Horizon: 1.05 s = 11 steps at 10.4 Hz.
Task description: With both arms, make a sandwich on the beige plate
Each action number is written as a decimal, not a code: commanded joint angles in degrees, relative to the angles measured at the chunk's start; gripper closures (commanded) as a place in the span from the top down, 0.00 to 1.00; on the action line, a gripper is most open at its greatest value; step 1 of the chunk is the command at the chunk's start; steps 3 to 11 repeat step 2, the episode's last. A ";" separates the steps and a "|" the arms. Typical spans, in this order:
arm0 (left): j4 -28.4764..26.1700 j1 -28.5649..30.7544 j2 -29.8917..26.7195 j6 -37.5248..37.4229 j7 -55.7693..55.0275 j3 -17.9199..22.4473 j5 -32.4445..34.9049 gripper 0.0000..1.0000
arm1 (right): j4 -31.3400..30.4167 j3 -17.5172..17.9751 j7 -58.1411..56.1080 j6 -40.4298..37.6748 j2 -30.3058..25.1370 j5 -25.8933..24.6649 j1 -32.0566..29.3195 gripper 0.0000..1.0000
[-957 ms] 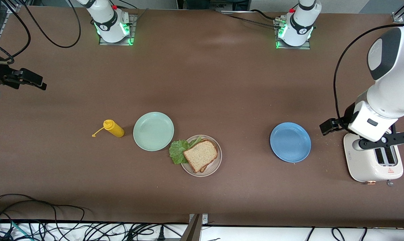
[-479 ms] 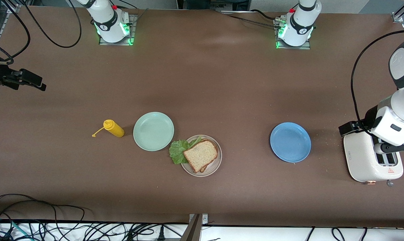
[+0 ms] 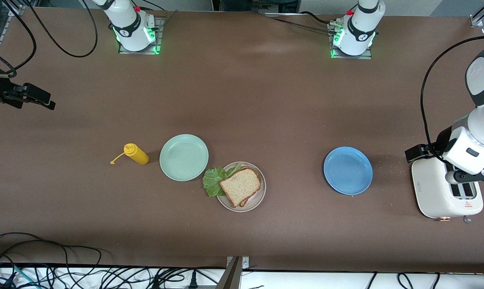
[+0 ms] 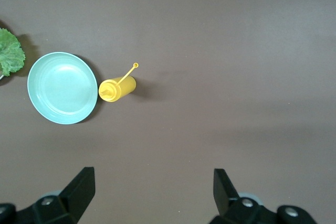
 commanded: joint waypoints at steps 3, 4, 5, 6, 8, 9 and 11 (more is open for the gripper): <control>-1.02 0.73 -0.60 0.33 1.46 -0.33 -0.90 1.00 | 0.85 0.62 0.32 -0.12 0.04 -0.05 -0.48 1.00; -1.02 0.73 -0.60 0.33 1.46 -0.33 -0.90 1.00 | 0.85 0.62 0.32 -0.12 0.04 -0.05 -0.48 1.00; -1.02 0.73 -0.60 0.33 1.46 -0.33 -0.90 1.00 | 0.85 0.62 0.32 -0.12 0.04 -0.05 -0.48 1.00; -1.02 0.73 -0.60 0.33 1.46 -0.33 -0.90 1.00 | 0.85 0.62 0.32 -0.12 0.04 -0.05 -0.48 1.00; -1.02 0.73 -0.60 0.33 1.46 -0.33 -0.90 1.00 | 0.85 0.62 0.32 -0.12 0.04 -0.05 -0.48 1.00; -1.02 0.73 -0.60 0.33 1.46 -0.33 -0.90 1.00 | 0.85 0.62 0.32 -0.12 0.04 -0.05 -0.48 1.00; -1.02 0.73 -0.60 0.33 1.46 -0.33 -0.90 1.00 | 0.85 0.62 0.32 -0.12 0.04 -0.05 -0.48 1.00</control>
